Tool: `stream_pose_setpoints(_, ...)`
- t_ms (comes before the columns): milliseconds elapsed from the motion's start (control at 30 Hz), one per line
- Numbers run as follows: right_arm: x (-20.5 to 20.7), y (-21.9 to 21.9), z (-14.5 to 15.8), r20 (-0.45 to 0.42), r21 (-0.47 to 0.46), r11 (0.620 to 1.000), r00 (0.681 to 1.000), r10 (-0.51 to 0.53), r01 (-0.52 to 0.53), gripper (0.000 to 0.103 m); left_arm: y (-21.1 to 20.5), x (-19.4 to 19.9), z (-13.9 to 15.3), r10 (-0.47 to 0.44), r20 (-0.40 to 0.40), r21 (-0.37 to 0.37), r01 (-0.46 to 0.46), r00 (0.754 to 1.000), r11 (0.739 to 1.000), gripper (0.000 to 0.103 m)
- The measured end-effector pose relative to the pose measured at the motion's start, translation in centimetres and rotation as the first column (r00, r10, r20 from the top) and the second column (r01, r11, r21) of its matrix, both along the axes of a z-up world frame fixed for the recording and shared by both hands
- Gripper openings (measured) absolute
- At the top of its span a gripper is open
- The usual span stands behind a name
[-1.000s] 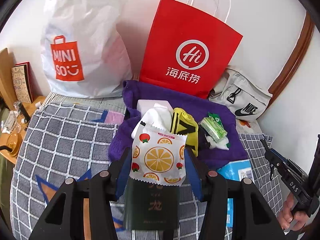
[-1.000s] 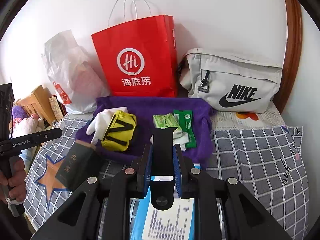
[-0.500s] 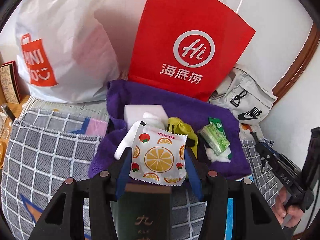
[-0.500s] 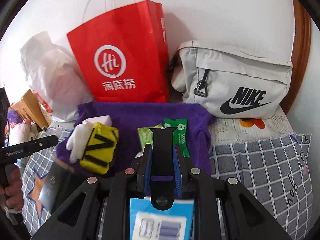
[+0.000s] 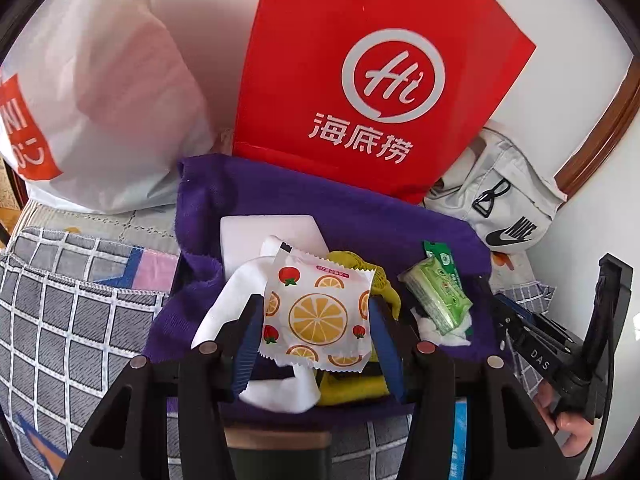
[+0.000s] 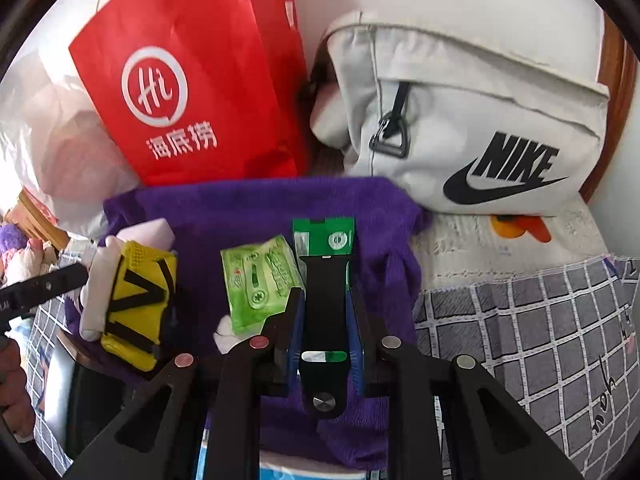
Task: Organize soft objects
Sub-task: 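Lower the snack packet onto the towel and open the left tool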
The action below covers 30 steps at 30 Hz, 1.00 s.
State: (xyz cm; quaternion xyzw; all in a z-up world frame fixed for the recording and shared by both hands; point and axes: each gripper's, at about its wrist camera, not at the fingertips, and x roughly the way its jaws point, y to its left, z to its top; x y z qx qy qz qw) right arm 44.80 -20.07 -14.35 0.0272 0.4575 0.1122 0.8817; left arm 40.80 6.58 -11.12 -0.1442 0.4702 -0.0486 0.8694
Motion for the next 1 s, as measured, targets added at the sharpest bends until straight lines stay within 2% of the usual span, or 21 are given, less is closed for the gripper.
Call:
stream_pose_setpoints(233,0.8,-0.9,-1.3,-0.059,0.046,0.999,0.998,0.0,0.002,0.021,-0.5,0.5,-0.7,-0.016,-0.011,0.009,0.016,1.0,1.0,0.052)
stream_pose_setpoints(467,1.0,-1.0,-1.7,-0.074,0.059,0.998,0.997,0.012,-0.008,0.022,-0.8,0.9,-1.5,-0.021,-0.03,0.005,0.021,0.999,1.0,0.063)
stream_pose_setpoints(567,0.8,-0.9,-1.4,-0.056,0.054,0.998,0.998,0.015,-0.012,0.034,-1.1,0.8,-1.5,-0.034,-0.036,0.003,0.034,0.999,0.999,0.065)
stream_pose_setpoints(633,0.5,-0.9,-1.2,-0.041,0.059,0.998,0.999,0.022,-0.019,0.037,-1.2,0.7,-1.4,-0.04,-0.032,-0.006,0.04,0.999,0.999,0.072)
stream_pose_setpoints(733,0.4,-0.7,-1.0,-0.032,0.062,0.998,0.999,0.024,-0.022,0.043,-1.2,0.6,-1.3,-0.033,-0.038,-0.005,0.033,0.999,0.999,0.073)
stream_pose_setpoints(867,0.1,-0.5,0.0,-0.013,0.039,0.999,1.0,0.027,-0.026,0.044,-1.2,0.3,-0.2,-0.019,-0.039,0.031,0.02,0.999,0.999,0.073)
stream_pose_setpoints(1000,-1.3,-0.6,2.9,0.049,0.047,0.999,0.999,0.022,-0.024,0.049,-0.9,-1.0,2.1,0.024,0.003,0.092,-0.024,1.0,0.995,0.073)
